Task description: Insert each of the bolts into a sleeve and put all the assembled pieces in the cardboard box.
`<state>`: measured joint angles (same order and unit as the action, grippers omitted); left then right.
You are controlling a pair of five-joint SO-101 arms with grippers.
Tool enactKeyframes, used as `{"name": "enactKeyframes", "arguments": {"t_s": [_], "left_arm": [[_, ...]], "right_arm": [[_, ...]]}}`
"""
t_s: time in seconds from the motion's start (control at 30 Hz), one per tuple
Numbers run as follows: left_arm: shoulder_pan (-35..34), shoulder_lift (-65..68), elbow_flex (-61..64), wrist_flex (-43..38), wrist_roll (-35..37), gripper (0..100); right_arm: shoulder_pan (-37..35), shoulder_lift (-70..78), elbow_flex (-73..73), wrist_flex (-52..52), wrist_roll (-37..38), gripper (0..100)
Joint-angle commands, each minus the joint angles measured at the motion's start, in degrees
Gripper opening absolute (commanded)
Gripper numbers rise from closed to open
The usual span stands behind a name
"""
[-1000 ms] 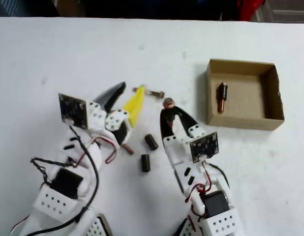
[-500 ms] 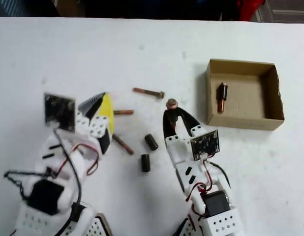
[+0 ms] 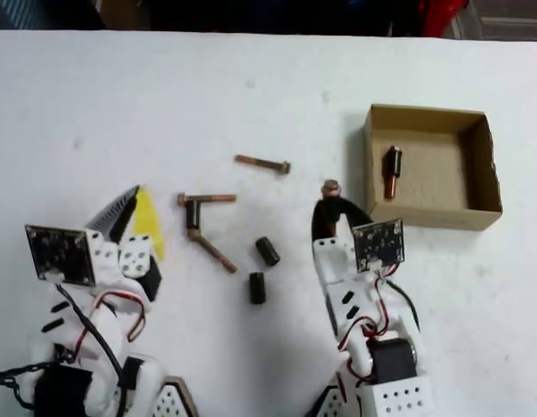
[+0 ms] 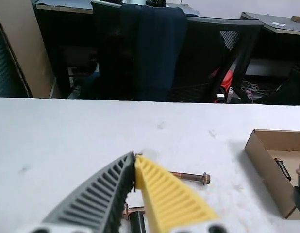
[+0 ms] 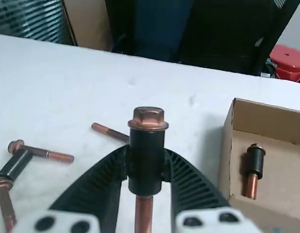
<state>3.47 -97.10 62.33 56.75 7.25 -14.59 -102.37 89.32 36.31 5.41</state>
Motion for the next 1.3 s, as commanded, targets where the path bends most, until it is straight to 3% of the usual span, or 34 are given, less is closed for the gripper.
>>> {"name": "enactKeyframes", "arguments": {"t_s": [0.0,0.4,0.87,1.07,1.27], "left_arm": [[-1.27,-6.11,3.25,0.18,-0.44,2],[-1.27,-7.69,5.63,4.92,-2.2,2],[-1.36,-7.69,20.66,5.27,-2.55,2],[-6.73,-7.69,21.89,6.86,-2.46,2],[-7.43,-7.69,21.89,10.11,-2.29,2]], "right_arm": [[1.19,-0.4,-6.95,3.82,5.98,1.7],[13.05,2.24,-23.56,17.71,8.35,1.7],[22.73,41.45,-43.52,16.04,8.44,1.8],[27.82,53.58,-47.56,10.42,8.44,1.8],[29.41,67.12,-55.47,9.27,8.44,1.8]]}}
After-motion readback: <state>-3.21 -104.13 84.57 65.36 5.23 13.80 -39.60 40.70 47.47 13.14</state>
